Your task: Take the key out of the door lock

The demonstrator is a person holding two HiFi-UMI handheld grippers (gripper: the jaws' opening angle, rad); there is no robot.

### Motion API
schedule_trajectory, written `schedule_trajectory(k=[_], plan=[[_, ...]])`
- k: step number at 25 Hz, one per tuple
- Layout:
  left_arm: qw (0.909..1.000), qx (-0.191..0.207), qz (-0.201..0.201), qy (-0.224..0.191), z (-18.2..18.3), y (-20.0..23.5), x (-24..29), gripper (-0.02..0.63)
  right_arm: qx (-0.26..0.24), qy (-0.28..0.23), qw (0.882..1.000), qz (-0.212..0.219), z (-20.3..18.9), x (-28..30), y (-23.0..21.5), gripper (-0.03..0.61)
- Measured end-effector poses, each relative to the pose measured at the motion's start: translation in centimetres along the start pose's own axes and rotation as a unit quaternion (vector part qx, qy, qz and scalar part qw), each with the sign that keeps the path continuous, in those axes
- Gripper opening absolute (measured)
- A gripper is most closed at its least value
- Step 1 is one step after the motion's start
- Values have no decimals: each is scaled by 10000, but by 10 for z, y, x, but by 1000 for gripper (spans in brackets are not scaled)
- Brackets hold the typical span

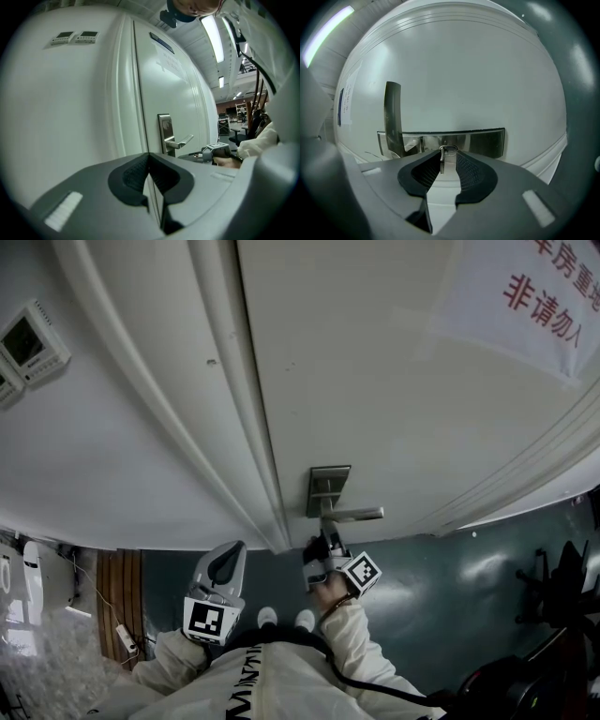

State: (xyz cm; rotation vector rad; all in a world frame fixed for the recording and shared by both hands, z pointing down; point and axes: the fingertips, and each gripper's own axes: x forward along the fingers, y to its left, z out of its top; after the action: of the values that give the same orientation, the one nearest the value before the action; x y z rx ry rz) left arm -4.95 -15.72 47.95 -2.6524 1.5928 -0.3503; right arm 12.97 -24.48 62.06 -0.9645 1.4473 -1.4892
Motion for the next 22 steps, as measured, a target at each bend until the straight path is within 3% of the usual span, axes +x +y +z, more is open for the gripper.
schedule_trajectory(k=[8,12,22], plan=[[10000,-34,47,10,-1,2,2,-2,-47,15,10000,84,0,7,3,81],[10000,-60,-3,49,-3,-2,5,-2,-132,17,9998,140,1,8,9,25],[9999,-97,5,48,-5,-4,5,-2,-220,-49,9996,158,1,8,9,23]])
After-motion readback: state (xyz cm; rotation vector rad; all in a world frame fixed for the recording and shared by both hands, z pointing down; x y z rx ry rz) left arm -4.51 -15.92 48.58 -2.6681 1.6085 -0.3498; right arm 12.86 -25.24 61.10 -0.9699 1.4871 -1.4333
